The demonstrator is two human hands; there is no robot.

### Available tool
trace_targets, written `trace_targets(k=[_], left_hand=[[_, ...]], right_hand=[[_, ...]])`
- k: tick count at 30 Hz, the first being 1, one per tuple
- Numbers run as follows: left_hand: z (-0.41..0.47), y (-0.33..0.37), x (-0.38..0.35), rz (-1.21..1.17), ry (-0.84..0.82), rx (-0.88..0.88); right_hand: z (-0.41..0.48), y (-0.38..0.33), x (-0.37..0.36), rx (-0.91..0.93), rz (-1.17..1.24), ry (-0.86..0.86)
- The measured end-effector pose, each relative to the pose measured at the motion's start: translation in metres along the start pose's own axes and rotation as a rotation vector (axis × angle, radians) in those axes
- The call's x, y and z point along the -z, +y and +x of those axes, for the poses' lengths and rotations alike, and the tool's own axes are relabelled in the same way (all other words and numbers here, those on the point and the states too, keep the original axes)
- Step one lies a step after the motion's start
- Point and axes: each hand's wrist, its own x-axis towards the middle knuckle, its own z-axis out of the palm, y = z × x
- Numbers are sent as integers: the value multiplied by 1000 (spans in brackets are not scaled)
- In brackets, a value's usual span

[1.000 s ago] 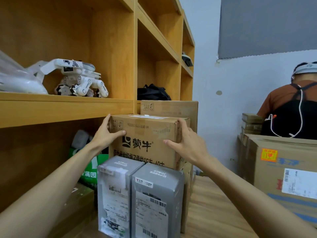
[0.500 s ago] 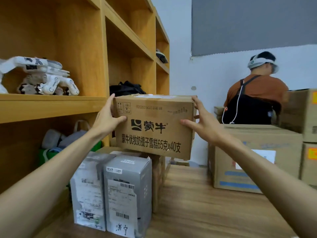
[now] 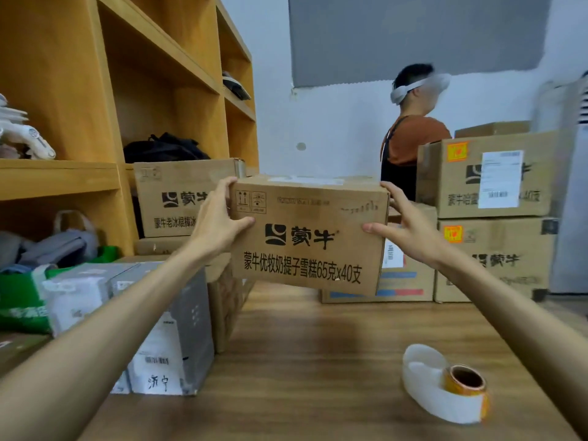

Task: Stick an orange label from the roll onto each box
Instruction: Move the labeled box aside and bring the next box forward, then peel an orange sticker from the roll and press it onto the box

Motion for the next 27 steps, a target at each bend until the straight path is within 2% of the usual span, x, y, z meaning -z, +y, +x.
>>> trace_targets(k=[3, 13, 24, 27], left_hand=[[-30, 0, -22, 7, 4, 18], [-116, -36, -71, -3, -45, 134], [-145, -50, -80, -26, -144, 107], [-144, -52, -77, 121, -164, 90]], right_hand=[[-23, 19, 0, -50, -86, -19], [-73, 83, -25, -187, -120, -114], [-91, 116, -32, -238, -160, -133], [-93, 107, -28, -245, -182, -131]])
